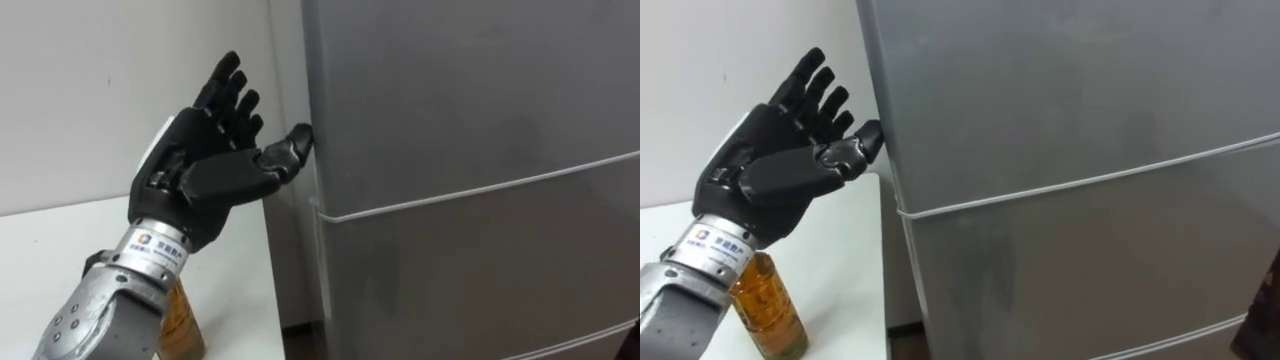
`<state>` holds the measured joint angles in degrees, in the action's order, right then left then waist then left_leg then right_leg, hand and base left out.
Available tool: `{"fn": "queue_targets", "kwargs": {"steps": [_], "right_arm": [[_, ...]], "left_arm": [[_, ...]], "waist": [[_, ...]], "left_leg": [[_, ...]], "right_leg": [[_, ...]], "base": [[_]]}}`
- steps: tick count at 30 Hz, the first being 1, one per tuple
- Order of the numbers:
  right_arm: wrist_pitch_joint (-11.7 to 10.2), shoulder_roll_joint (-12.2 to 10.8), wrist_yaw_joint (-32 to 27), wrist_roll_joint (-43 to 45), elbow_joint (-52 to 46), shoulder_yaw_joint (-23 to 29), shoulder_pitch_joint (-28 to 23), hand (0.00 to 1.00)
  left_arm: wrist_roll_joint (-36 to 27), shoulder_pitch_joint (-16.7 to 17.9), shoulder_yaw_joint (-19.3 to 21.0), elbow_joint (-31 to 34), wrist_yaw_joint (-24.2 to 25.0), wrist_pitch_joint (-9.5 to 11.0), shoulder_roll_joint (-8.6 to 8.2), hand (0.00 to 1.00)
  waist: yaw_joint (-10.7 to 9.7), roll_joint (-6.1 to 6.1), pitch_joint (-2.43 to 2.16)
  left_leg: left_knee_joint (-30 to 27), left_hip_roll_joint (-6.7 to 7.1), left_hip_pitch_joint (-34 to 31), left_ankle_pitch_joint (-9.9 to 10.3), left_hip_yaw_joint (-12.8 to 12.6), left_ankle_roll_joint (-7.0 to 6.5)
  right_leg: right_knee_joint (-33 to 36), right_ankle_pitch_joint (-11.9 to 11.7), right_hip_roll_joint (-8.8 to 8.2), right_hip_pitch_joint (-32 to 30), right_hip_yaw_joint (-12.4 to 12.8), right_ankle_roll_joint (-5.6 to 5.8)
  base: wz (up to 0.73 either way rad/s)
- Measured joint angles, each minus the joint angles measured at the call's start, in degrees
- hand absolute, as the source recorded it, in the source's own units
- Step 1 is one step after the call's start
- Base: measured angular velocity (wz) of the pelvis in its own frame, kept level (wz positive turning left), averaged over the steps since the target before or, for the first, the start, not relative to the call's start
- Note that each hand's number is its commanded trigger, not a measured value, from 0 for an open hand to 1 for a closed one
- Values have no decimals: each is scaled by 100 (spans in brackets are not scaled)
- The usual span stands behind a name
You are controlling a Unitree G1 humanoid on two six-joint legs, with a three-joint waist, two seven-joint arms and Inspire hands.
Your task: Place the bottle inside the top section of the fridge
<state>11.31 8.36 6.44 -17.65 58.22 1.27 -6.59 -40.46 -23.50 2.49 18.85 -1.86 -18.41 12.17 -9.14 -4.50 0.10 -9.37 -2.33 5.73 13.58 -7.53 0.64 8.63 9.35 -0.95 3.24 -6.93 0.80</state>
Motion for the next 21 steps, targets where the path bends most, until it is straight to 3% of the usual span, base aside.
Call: {"fn": "queue_targets", "kwargs": {"steps": [11,21], "right_arm": [[-85,27,-2,-3,204,-2,86,0],[-172,73,51,0,222,-13,95,0]], "left_arm": [[-1,25,-193,0,267,2,11,0],[83,208,-610,11,884,55,11,0]], "waist": [[12,-37,26],[9,-125,6]], "left_leg": [[-3,1,42,0,-1,0],[-54,-1,-9,0,-12,0]], "right_leg": [[-1,0,-8,69,-55,0],[-1,0,-19,65,-106,0]], "base": [[1],[2]]}}
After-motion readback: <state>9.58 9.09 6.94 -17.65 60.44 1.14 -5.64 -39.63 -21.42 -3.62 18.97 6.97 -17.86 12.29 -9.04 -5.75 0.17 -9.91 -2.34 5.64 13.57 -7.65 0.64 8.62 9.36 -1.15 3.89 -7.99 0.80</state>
